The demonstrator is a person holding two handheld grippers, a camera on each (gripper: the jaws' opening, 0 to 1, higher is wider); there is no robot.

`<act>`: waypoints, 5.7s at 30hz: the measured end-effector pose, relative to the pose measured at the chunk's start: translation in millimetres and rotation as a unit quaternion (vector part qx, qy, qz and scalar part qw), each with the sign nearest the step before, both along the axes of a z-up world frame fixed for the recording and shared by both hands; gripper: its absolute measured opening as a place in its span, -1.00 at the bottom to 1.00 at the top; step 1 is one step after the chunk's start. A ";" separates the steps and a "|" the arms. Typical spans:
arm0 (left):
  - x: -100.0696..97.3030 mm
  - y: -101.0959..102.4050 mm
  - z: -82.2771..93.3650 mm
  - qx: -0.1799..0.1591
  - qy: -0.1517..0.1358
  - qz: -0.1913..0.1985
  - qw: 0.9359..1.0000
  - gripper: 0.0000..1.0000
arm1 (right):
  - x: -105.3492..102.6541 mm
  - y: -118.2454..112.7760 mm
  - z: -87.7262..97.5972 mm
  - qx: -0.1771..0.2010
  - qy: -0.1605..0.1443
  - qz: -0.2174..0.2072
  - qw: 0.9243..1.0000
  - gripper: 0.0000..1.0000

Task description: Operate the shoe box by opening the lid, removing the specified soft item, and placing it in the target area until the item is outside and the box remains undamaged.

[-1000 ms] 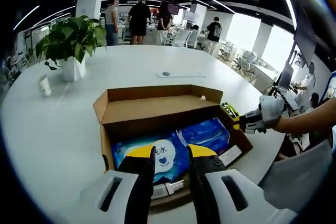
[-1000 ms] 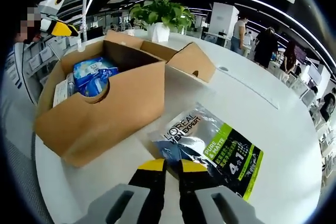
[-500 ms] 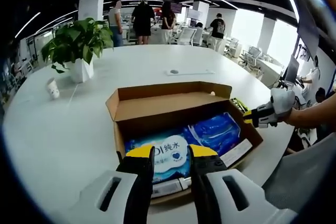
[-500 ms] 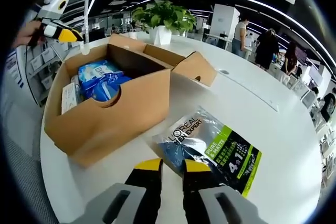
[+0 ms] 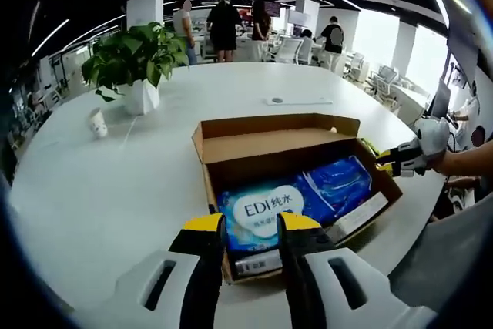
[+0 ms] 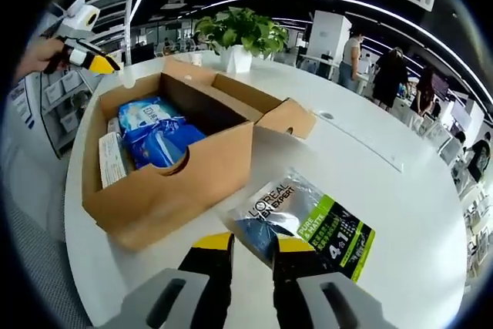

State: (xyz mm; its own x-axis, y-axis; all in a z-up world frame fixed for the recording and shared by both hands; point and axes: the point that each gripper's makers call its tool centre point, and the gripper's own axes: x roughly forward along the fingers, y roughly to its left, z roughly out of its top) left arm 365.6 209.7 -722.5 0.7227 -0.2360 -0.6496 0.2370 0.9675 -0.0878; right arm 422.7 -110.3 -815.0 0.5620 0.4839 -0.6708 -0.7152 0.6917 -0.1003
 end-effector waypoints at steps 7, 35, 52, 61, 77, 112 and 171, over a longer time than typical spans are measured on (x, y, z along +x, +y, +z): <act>-8.6 15.4 -13.8 0.012 0.015 0.011 1.000 -0.46 | -0.2 -2.6 11.3 0.000 -0.006 -0.006 1.000 -0.63; -16.3 21.6 -51.1 -0.016 0.054 0.054 0.997 -0.88 | -8.4 38.4 70.0 0.060 -0.026 0.011 0.998 -0.58; -17.2 24.2 -53.8 -0.032 0.075 0.093 0.992 -0.93 | -18.4 109.9 66.7 0.091 0.006 0.065 0.994 -0.56; -17.6 24.7 -55.0 -0.033 0.079 0.105 0.991 -0.95 | -22.8 141.5 57.2 0.100 0.023 0.085 0.991 -0.55; -17.2 24.3 -55.4 -0.038 0.079 0.109 0.990 -0.95 | -18.8 173.1 34.8 0.104 0.053 0.094 0.989 -0.55; -15.1 21.5 -56.2 -0.047 0.078 0.112 0.990 -0.94 | 0.6 204.6 -4.8 0.123 0.131 0.016 0.984 -0.90; -14.5 22.7 -57.3 -0.057 0.076 0.114 0.989 -0.93 | 6.1 215.3 84.8 0.233 0.124 -0.025 0.964 -1.00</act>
State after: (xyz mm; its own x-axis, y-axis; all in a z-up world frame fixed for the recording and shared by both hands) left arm 351.1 232.4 -779.7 0.6622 -0.1564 -0.7329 -0.0100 0.9761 -0.2173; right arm 428.8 105.0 -730.2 0.4429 0.7416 -0.5039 -0.6421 0.6546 0.3990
